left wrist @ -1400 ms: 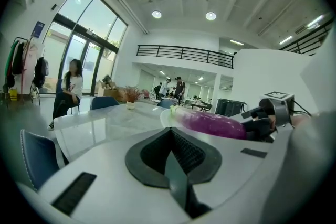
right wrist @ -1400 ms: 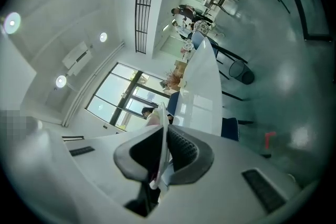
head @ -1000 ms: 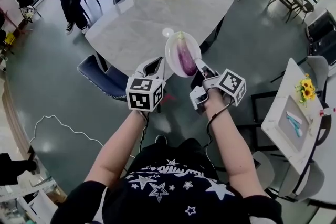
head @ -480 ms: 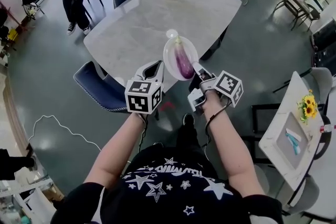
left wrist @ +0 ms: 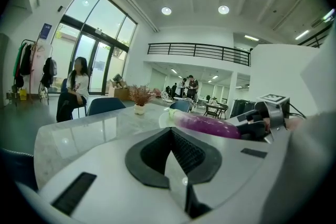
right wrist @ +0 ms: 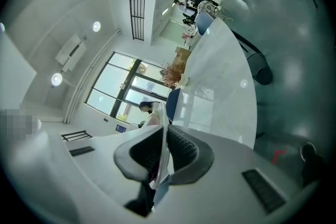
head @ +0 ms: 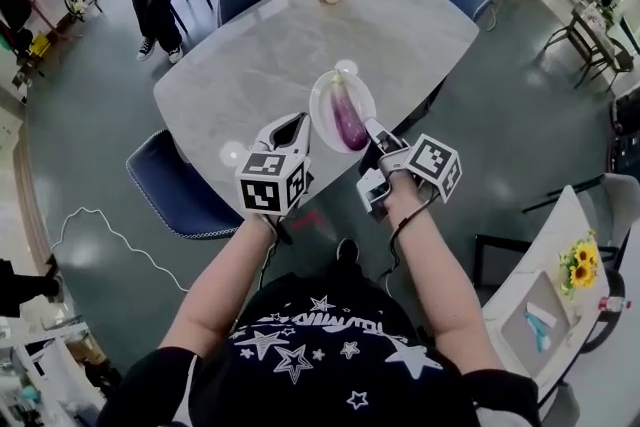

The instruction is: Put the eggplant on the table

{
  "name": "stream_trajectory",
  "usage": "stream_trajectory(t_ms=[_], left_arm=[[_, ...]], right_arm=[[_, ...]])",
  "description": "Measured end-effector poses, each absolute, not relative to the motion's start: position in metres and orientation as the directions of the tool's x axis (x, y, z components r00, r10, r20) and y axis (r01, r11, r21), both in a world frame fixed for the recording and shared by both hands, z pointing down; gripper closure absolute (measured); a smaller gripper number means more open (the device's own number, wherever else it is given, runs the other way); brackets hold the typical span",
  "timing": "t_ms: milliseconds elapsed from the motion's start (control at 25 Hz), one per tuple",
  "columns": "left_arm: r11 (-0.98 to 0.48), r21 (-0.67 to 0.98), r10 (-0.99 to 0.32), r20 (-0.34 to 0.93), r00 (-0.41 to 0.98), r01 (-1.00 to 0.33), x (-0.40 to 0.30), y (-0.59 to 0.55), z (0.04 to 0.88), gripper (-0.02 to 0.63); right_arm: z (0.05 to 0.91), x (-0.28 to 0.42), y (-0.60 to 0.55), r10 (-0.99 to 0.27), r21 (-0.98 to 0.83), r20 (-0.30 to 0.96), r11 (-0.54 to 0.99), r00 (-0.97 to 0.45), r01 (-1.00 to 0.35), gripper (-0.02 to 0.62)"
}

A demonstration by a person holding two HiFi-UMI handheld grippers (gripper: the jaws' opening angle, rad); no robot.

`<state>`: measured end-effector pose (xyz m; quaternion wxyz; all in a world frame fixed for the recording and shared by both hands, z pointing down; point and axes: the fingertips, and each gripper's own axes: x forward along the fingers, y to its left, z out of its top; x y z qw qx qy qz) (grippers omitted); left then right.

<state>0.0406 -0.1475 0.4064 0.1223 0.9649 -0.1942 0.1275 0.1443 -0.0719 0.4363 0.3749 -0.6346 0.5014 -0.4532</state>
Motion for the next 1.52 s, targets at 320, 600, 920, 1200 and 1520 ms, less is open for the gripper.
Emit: stream_trajectory(t_ms=[320, 600, 920, 1200, 1520], left_arm=[[-0.873, 0.19, -0.386, 0.294, 0.874, -0.449, 0.099, -0.153, 0.406, 0.598], [-0.859, 0.187, -0.412, 0.302, 0.859, -0.478, 0.144, -0.152, 0.413, 0.598], [-0.847, 0.18, -0.433, 0.311, 0.846, -0.5, 0.168, -0.159, 0.419, 0.598], [-0.831, 0.2, -0.446, 0.319, 0.836, -0.52, 0.179, -0.184, 0.428, 0.598], [-0.832, 0.213, -0.427, 0.342, 0.837, -0.512, 0.209, -0.234, 0.437, 0.598]], right_arm=[[0.437, 0.208, -0.08, -0.979, -0.933, 0.198, -0.201, 0.042, -0.297, 0.568], [0.447, 0.247, -0.082, -0.979, -0.936, 0.204, -0.193, -0.006, -0.294, 0.568], [0.455, 0.279, -0.088, -0.978, -0.938, 0.209, -0.194, -0.022, -0.288, 0.569], [0.461, 0.288, -0.106, -0.97, -0.931, 0.24, -0.22, -0.036, -0.29, 0.569], [0.465, 0.317, -0.157, -0.963, -0.921, 0.267, -0.245, -0.033, -0.303, 0.568]])
